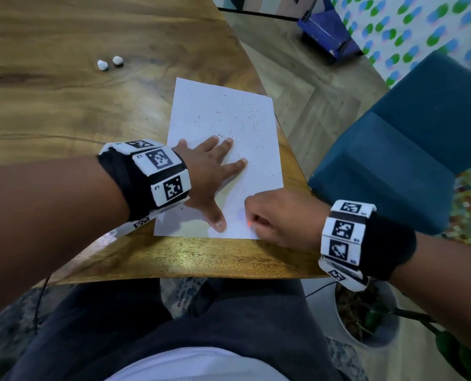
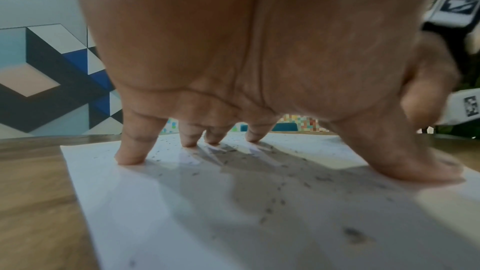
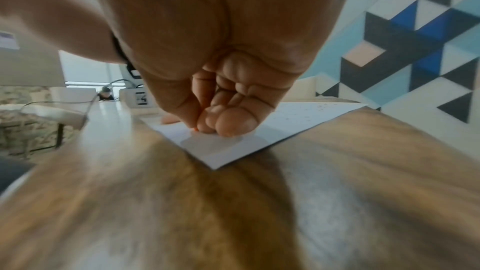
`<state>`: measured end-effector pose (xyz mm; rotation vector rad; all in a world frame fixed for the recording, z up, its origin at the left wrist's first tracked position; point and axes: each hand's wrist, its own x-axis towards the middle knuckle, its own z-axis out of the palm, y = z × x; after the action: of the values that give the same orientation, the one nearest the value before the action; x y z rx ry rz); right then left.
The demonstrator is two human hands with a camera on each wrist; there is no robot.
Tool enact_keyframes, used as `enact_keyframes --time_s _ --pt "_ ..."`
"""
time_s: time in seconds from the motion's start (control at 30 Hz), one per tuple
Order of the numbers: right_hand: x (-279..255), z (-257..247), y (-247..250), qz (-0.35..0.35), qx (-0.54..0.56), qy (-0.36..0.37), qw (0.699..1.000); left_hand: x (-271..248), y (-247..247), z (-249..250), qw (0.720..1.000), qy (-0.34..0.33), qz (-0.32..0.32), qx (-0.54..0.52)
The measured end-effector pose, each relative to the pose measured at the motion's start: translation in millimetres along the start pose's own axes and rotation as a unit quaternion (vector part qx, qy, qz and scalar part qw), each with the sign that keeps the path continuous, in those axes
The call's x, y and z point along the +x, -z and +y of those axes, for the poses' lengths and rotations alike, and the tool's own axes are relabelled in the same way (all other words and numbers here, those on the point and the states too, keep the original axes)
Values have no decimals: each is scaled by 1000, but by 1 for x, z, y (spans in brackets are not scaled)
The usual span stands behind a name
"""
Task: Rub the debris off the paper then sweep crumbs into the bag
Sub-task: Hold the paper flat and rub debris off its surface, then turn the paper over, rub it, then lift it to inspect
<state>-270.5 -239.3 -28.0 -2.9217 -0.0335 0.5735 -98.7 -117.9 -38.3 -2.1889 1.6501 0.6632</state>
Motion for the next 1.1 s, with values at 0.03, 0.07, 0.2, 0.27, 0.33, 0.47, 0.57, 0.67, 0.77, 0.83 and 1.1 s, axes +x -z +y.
enact_keyframes --time_s 0.03,0.07,0.2,0.27,0.33,0.47,0.57,0.67,0.77,0.83,1.1 --pt "-1 -2 -1 -2 -10 4 1000 0 0 0 1000 -1 2 0" --pt "1 -2 -1 6 -12 -3 1000 1 0 0 1000 -3 4 1" --pt "28 19 14 51 9 -100 994 1 -1 0 1000 -3 2 3" --pt "42 36 24 76 10 -156 985 1 0 -1 1000 -1 2 7" --pt "51 50 32 93 12 -198 976 1 0 -1 1000 -3 9 10" --pt "44 50 29 92 27 -192 977 0 -1 -1 1000 -1 17 -2" --pt "23 26 11 48 32 -124 991 1 -3 -5 1000 5 21 -20" --pt "19 25 10 58 36 -140 988 1 -6 -6 999 -1 35 -10" --pt "24 45 27 118 109 -221 962 -6 -4 -4 998 -33 59 2" --pt "28 55 35 160 198 -263 931 -12 4 -11 992 -50 105 -44" --pt "78 79 49 134 222 -404 877 2 26 -86 953 253 100 -135"
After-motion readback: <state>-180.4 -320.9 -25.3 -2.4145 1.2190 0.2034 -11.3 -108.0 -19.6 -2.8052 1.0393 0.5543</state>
